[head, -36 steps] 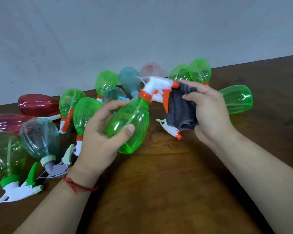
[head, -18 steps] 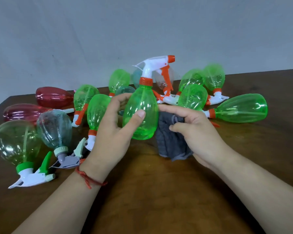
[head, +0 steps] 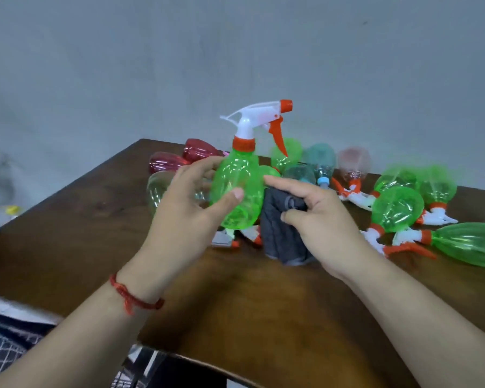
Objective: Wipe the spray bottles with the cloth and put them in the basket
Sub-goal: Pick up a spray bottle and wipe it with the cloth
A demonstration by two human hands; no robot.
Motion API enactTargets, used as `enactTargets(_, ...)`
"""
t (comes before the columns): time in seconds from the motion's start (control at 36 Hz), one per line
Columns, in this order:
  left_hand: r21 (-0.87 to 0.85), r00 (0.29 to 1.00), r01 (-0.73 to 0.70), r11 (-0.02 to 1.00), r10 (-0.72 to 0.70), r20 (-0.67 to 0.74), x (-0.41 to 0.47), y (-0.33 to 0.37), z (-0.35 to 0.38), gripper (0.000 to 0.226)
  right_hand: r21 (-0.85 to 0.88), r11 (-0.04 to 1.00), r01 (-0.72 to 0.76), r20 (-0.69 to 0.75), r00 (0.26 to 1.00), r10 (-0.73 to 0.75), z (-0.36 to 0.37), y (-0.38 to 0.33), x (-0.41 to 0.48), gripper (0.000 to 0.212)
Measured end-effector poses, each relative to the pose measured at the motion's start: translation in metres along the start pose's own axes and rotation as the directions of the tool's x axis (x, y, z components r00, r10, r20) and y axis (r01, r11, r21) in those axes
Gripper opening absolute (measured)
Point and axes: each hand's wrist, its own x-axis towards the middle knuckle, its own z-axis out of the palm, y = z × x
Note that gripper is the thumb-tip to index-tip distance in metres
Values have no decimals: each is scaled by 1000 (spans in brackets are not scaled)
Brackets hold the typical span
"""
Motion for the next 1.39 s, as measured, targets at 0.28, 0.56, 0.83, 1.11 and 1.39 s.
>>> enactTargets(0.28,110,946,109,988,-69,-317,-16,-46,-162,65,-103,992,76,289,956,-43,174,-62,46,83)
enactTargets(0.56,291,923,254,922,-141,-358,6,-131,-225,64,-230,973,-18,402,909,112,276,-57,91,69)
enactTargets(0.83,390,909,374,841,-249,-335,32,-184,-237,67,-259,953,-157,452,852,263,323,-24,129,86)
enactTargets(1.11,419,884,441,794,-303,-356,84,-190,-245,69,-224,955,-196,460,842,280,345,-35,163,74)
enactTargets(1.39,353,841,484,801,-316,-438,64,-177,-228,78,-154,955,-254,362,885,293,331,-30,158,81)
